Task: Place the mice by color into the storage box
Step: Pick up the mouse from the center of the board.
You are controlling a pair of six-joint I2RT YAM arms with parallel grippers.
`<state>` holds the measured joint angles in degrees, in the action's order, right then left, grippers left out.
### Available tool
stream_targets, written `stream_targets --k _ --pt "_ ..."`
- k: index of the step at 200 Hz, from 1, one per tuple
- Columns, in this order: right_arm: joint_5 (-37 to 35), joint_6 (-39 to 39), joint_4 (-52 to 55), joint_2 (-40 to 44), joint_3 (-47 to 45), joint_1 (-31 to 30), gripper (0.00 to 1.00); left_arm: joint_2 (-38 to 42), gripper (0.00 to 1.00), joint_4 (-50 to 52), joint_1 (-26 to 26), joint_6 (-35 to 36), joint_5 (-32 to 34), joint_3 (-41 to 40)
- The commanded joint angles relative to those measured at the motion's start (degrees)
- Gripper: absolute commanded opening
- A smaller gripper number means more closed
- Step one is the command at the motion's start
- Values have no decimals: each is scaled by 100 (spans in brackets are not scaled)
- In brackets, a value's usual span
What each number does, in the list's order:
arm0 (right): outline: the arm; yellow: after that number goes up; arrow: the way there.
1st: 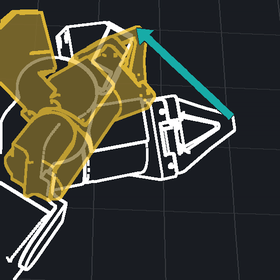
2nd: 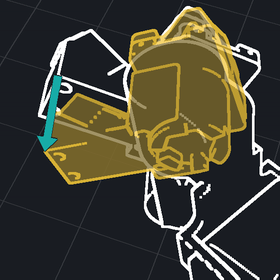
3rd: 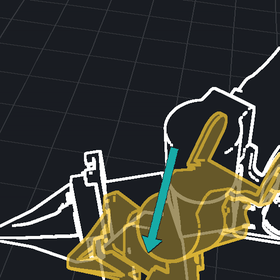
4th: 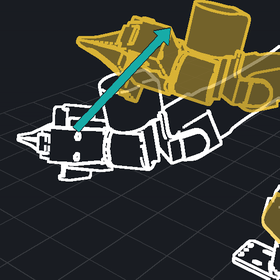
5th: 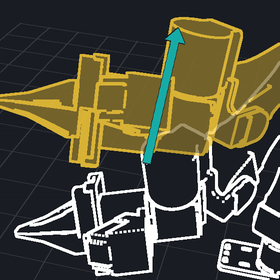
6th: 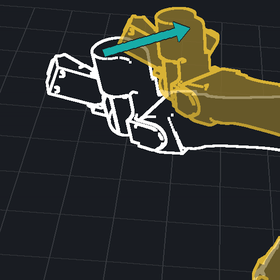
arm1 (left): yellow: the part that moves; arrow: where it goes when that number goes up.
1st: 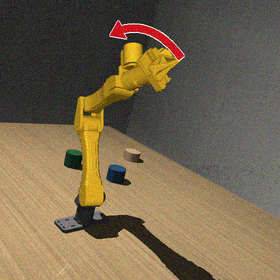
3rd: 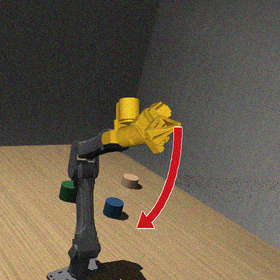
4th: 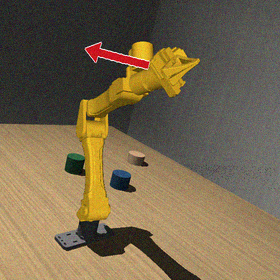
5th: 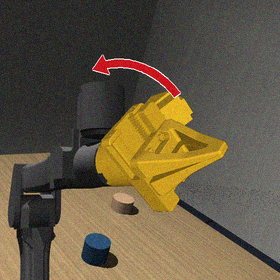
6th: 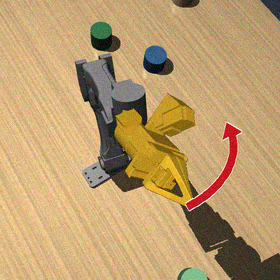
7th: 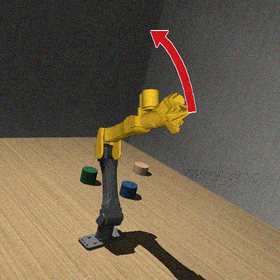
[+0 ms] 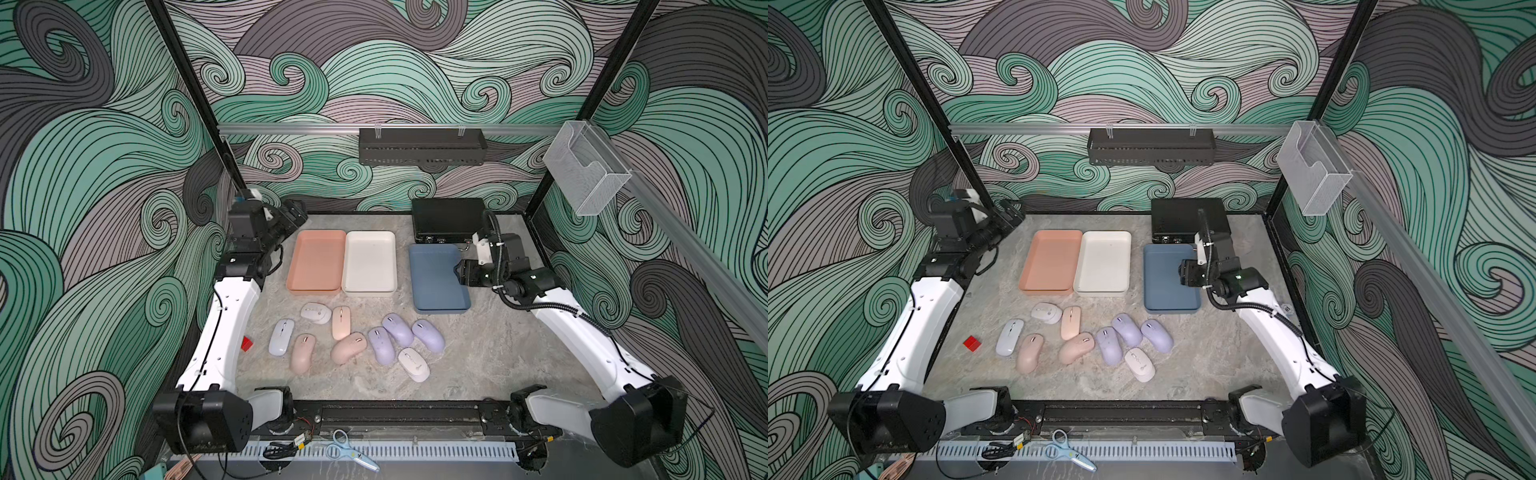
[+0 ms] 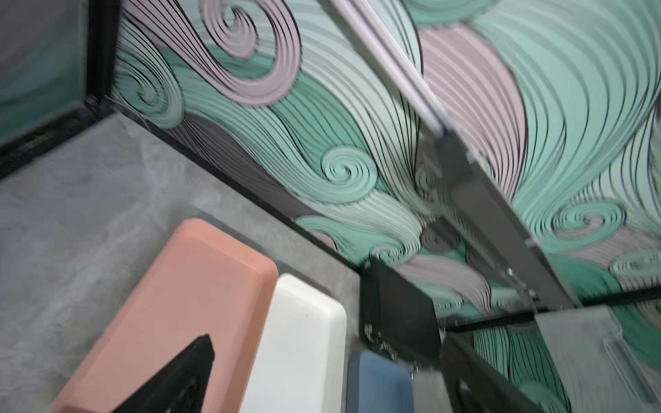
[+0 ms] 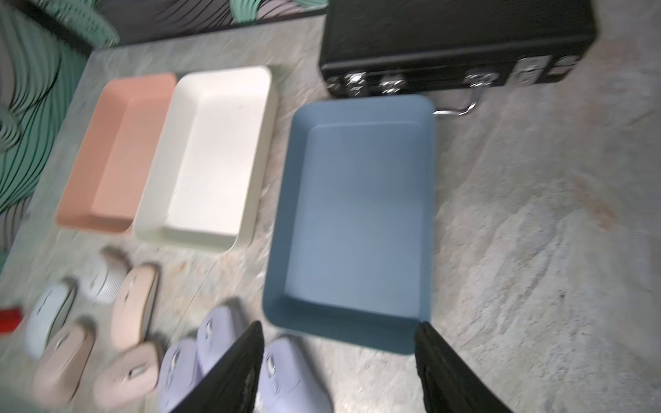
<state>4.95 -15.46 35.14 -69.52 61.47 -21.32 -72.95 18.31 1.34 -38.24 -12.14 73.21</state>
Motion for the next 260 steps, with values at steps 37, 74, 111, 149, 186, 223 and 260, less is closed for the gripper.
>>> stream_targets --k 37,74,111,149,186,223,260 --pt "-475 -118 1054 -356 -541 -1423 54 -302 97 482 1527 303 -198 -290" --pt "-542 -169 851 -524 -937 -1645 49 -475 94 103 1699 -291 -5 -736" --pt "-332 56 909 -802 -950 -1704 56 -958 94 574 1743 273 -1148 -108" --pt "-432 242 1082 -1108 -788 -2111 63 -1408 96 858 1788 54 -1357 129" --pt "-195 308 976 -1299 -744 -2264 70 -1310 98 527 1787 -33 -1545 18" --pt "-183 526 1069 -1737 -456 -2271 73 -957 98 266 1752 -54 -1359 -198" --pt "-337 639 1027 -2039 -307 -2272 74 -807 97 -216 1732 -444 -1480 -483"
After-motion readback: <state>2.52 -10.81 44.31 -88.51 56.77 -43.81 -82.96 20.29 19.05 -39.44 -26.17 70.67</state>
